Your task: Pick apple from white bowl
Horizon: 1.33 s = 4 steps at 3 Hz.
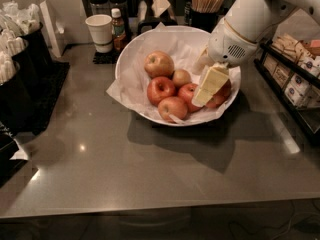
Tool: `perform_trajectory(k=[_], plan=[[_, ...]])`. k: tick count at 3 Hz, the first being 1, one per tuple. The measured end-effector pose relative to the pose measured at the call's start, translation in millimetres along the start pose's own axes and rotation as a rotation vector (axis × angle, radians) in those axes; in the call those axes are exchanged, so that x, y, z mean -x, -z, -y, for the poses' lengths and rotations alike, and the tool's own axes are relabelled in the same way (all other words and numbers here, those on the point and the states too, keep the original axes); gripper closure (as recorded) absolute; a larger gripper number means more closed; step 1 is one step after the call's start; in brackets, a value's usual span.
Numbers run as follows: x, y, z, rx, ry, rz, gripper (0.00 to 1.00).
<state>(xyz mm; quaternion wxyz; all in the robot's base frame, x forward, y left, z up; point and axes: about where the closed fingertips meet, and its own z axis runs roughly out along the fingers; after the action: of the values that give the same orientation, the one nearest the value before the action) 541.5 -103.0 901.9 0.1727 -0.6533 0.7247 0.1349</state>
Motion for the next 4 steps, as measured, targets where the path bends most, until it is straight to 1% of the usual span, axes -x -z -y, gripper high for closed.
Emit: perform_trajectory(k=[1,2,3,4], plan=[[-2.6,-2.5,2.3,0.005,-0.005,-0.002,0.05],[-7.1,-5.6,4.6,0.015,-0.016,-0.001,0.0],[-11.3,-6.7,5.6,0.018,-0.024,0.001,0.06],[-16.4,-6.5,7.3,0.013,-0.036,0.004,0.2]])
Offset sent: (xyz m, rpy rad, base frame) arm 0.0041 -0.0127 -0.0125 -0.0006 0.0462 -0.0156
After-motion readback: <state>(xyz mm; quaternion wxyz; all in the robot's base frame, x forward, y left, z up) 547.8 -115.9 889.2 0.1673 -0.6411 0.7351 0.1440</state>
